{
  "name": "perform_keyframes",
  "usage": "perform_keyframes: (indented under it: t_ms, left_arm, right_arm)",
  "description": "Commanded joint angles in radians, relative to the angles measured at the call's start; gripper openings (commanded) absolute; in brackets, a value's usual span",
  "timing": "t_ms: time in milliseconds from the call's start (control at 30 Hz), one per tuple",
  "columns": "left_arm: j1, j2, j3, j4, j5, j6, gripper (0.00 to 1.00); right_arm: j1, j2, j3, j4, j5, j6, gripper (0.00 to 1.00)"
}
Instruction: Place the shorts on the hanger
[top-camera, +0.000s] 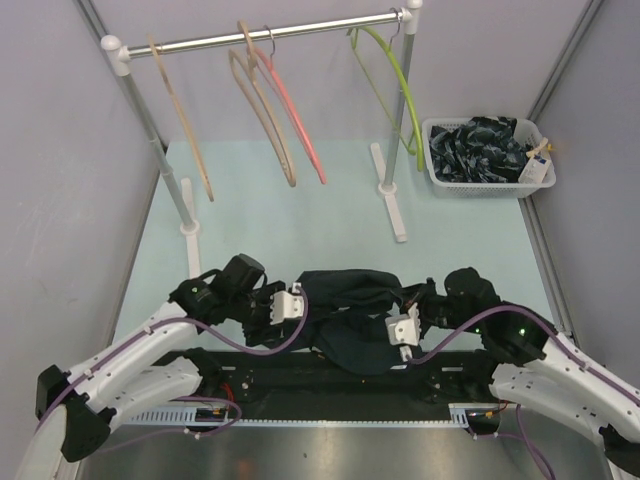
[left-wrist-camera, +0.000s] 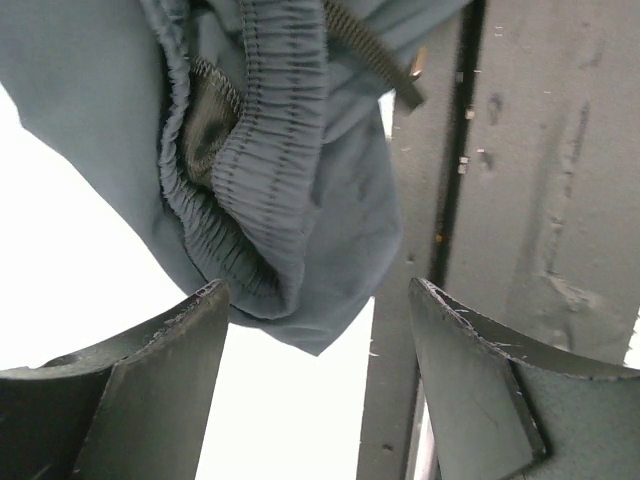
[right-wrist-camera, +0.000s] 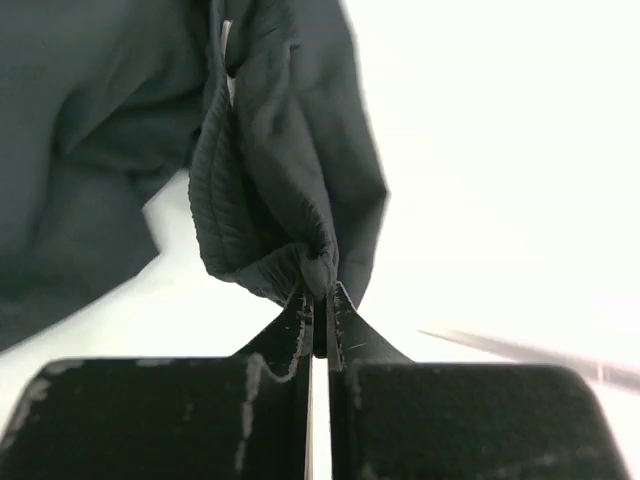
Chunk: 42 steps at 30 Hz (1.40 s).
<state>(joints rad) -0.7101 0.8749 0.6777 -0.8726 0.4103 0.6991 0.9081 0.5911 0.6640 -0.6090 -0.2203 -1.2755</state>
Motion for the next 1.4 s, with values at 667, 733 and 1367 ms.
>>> perform_keyframes:
  t_ms: [667,733,1367]
  left_arm:
    - [0.006,0.131,-0.009,-0.014,0.005,0.091,0.77]
    - [0.006,0.144,-0.013,0.001,0.008,0.076,0.77]
    - [0.167,0.194,0.077,0.195,0.340,-0.059,0.68]
  right_arm:
    - [-0.002,-0.093,0.106,0.026,0.055,0.324,0.00]
    - [0.000,-0.097,0.108,0.023,0.053,0.323,0.00]
    - [0.000,-0.131,0.089,0.002,0.055,0.300,0.00]
